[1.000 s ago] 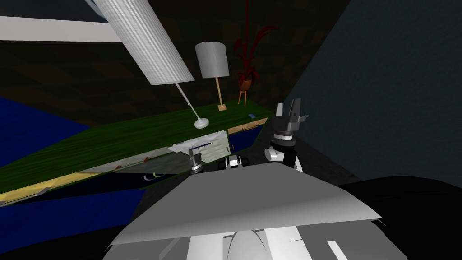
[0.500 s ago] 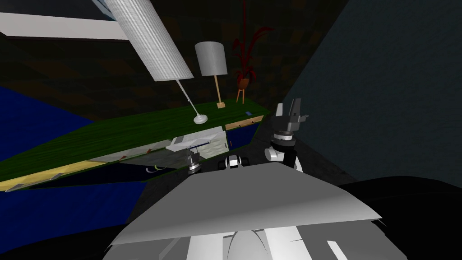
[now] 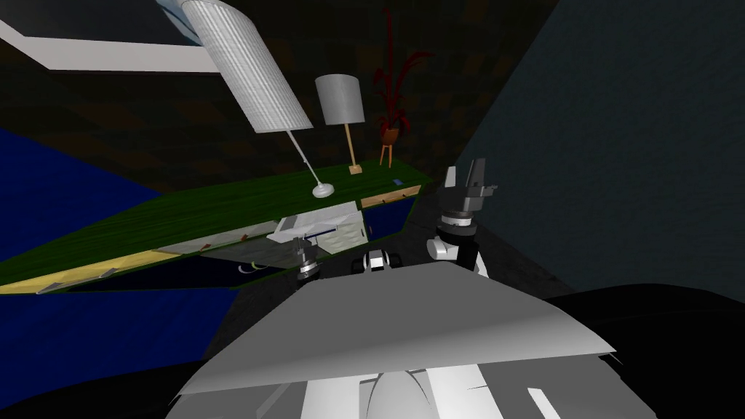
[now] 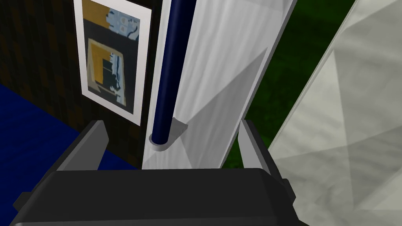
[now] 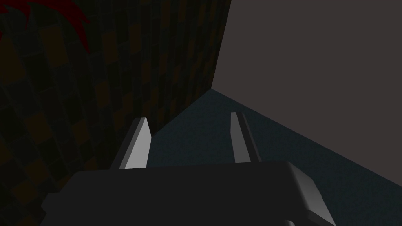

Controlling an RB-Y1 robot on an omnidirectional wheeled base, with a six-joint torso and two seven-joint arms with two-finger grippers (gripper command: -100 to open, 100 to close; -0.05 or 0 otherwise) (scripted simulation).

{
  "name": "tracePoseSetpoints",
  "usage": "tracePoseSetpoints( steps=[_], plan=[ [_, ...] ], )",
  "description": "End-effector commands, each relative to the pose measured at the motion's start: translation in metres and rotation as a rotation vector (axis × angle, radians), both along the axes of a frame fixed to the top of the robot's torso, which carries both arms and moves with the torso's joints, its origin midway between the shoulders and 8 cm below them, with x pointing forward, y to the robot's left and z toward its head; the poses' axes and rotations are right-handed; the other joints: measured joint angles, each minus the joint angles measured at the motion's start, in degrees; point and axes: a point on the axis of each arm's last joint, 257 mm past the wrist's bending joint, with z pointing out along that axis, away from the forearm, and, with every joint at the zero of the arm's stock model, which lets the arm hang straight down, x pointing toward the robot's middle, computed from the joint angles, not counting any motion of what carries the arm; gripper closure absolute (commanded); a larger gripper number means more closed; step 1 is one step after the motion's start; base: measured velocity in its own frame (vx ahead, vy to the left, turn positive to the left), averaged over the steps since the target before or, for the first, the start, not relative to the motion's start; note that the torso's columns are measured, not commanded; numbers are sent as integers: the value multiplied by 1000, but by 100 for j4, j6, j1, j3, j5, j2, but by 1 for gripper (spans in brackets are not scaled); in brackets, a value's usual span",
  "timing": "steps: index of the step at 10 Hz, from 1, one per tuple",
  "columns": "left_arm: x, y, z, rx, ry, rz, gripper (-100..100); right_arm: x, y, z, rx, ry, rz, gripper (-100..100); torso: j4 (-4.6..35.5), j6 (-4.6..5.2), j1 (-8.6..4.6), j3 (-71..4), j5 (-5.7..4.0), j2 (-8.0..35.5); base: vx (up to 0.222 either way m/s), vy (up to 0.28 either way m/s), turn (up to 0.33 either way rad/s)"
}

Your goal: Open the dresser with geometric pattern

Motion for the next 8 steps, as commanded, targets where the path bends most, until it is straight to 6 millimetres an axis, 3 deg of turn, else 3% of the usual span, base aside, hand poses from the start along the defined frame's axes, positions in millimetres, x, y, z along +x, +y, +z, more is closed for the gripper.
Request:
tracePoseSetpoints(
  steps=[1,6,7,8],
  plan=[
    [9,14,21,-2,-10,-6,-100,0,0,0,0,0,0,0,12,0,-9,9,-10,18,-18,-64,17],
    [15,23,38,-4,-10,-13,-100,0,0,0,0,0,0,0,62,-14,-48,35,-58,77,-14,-35,8],
    [13,23,21,-16,40,-7,-100,0,0,0,0,0,0,0,68,-9,-55,38,-64,83,0,0,0],
    [12,24,17,-19,54,-4,0,0,0,0,0,0,0,0,46,-3,-47,37,-42,70,0,0,0]
  ],
)
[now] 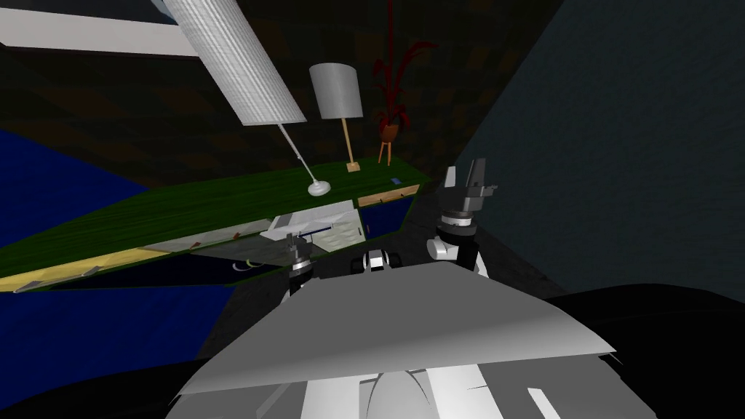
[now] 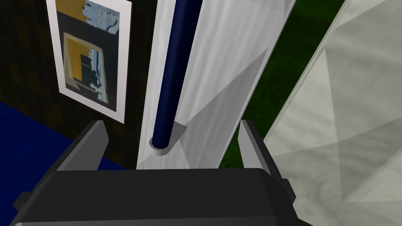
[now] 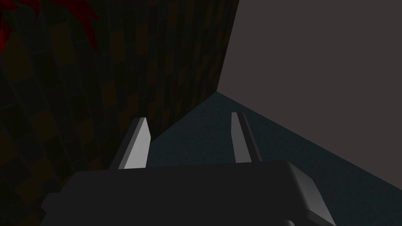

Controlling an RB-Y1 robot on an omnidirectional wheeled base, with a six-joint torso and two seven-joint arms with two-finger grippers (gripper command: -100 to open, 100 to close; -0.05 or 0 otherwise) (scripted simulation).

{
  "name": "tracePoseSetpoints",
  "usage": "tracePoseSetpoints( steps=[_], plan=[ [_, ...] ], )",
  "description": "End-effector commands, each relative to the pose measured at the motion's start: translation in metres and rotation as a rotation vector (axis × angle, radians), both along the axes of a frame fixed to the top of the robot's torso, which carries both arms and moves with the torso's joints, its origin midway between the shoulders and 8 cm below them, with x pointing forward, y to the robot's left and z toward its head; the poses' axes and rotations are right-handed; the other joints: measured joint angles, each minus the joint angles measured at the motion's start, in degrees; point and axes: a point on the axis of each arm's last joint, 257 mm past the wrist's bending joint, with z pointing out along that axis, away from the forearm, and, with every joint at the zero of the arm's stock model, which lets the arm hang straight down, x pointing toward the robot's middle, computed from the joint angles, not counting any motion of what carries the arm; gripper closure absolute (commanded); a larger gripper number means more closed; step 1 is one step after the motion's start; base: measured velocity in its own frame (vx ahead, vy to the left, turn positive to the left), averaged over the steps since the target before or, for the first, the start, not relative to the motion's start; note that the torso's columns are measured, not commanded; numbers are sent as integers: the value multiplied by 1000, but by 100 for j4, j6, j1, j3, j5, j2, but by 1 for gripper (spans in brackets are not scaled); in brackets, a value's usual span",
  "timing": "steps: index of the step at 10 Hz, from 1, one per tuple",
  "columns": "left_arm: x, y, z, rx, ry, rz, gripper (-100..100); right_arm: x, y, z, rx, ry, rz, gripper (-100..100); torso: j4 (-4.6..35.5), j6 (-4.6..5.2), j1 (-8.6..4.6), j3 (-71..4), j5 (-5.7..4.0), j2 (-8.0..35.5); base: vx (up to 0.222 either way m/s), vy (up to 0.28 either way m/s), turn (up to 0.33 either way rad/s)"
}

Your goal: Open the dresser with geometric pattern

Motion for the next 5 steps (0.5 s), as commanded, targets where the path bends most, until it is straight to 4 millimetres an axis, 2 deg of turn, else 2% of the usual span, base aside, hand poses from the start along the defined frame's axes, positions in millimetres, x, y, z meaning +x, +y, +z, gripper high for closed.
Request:
tracePoseSetpoints(
  steps=[1,5],
  plan=[
    [-1,1,-5,-3,14,3,0,0,0,0,0,0,0,0,-18,4,16,-10,17,-22,0,0,0],
    [-3,2,-15,-8,41,8,0,0,0,0,0,0,0,0,-53,6,49,-32,50,-67,0,0,0]
  ],
)
